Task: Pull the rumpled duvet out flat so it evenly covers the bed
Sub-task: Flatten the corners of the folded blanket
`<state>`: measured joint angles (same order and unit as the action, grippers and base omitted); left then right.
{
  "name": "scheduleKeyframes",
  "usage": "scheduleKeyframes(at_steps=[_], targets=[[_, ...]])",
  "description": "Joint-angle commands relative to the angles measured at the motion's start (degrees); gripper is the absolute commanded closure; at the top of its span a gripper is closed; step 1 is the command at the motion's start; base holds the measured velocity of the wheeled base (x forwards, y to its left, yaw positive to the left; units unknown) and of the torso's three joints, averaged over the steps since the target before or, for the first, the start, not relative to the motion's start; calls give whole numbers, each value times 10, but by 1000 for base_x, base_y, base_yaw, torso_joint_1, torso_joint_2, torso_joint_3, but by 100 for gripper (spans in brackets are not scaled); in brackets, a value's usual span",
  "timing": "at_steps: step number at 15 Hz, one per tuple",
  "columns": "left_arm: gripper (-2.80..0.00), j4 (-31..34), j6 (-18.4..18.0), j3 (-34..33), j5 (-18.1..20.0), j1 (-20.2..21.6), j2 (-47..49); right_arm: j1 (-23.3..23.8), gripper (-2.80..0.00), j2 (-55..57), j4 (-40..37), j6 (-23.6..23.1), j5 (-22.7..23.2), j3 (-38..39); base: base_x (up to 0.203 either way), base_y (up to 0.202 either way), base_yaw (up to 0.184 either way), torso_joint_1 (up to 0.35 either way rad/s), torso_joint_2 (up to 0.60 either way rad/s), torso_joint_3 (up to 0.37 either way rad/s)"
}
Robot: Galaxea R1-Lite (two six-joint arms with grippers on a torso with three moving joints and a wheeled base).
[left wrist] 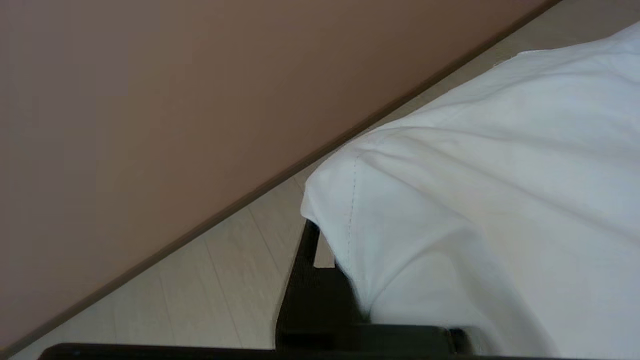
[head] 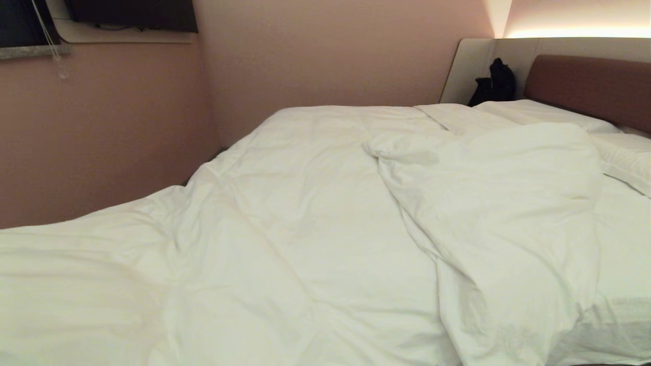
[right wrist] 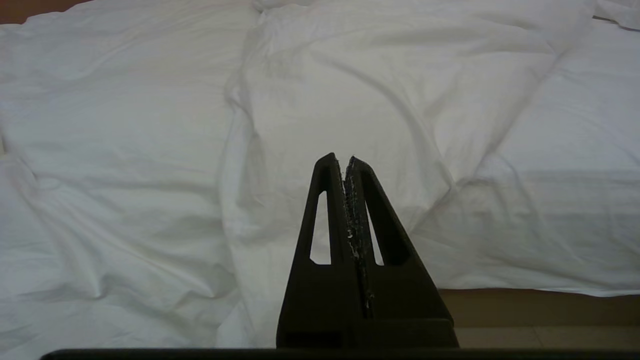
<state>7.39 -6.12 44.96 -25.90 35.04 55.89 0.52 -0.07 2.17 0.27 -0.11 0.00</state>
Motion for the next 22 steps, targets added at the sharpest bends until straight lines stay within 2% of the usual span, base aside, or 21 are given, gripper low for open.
scheduleKeyframes(at_steps=[1, 2, 4, 7, 9, 11, 13, 15, 18, 21, 22], targets=[[-280, 2, 0, 4, 5, -2, 2, 0, 0, 1, 0, 0, 0, 0, 0, 0, 0, 0, 0, 0], [-280, 6, 1, 5, 16, -9, -2, 0, 0, 1, 0, 0, 0, 0, 0, 0, 0, 0, 0, 0], [-280, 31, 1, 9, 77, -41, -11, 0, 0, 1, 0, 0, 0, 0, 0, 0, 0, 0, 0, 0], [-280, 95, 15, 34, 105, -76, -16, 0, 0, 1, 0, 0, 0, 0, 0, 0, 0, 0, 0, 0], [-280, 99, 19, 48, 132, -79, -27, 0, 0, 1, 0, 0, 0, 0, 0, 0, 0, 0, 0, 0], [-280, 116, 19, 61, 136, -79, -56, 0, 0, 1, 0, 0, -1, 0, 0, 0, 0, 0, 0, 0], [-280, 166, 15, 92, 137, -79, -96, 0, 0, 1, 0, 0, 0, 0, 0, 0, 0, 0, 0, 0], [-280, 218, 9, 122, 169, -80, -110, 0, 0, 1, 0, 0, 0, 0, 0, 0, 0, 0, 0, 0], [-280, 309, 0, 165, 179, -81, -126, 0, 0, 1, 0, 0, 0, 0, 0, 0, 0, 0, 0, 0], [-280, 312, -4, 179, 195, -81, -103, 0, 0, 1, 0, 0, 0, 0, 0, 0, 0, 0, 0, 0], [-280, 303, -3, 180, 215, -81, -96, 0, 0, 1, 0, 0, 0, 0, 0, 0, 0, 0, 0, 0]])
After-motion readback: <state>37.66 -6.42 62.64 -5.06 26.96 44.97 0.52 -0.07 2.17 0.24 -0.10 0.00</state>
